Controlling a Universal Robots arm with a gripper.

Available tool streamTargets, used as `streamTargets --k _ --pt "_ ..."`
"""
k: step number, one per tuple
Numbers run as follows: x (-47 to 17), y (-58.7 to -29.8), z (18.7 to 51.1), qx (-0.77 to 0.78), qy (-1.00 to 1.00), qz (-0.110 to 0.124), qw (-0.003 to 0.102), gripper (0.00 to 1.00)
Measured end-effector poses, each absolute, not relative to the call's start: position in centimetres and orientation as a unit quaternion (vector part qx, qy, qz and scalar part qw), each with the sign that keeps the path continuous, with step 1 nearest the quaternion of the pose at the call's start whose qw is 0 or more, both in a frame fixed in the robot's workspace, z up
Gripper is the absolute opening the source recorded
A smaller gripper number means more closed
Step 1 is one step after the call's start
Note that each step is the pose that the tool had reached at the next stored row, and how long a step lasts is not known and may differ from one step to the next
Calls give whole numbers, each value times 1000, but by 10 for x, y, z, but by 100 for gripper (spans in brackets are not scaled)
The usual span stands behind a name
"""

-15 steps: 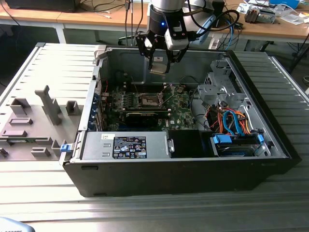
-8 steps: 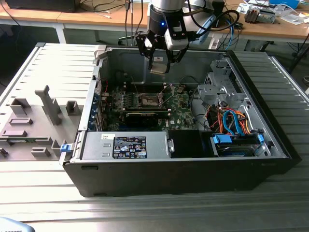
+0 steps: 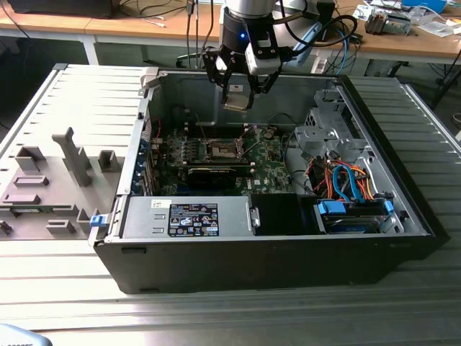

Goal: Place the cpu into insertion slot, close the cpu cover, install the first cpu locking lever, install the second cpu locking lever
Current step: 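Place the cpu into insertion slot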

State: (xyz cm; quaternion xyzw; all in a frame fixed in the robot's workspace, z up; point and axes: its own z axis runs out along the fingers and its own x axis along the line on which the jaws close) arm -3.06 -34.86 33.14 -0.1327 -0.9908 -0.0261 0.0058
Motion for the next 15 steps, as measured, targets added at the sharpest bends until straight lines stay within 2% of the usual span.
streamTargets --k 15 --pt "-31 -349 331 -139 -990 -26 6 55"
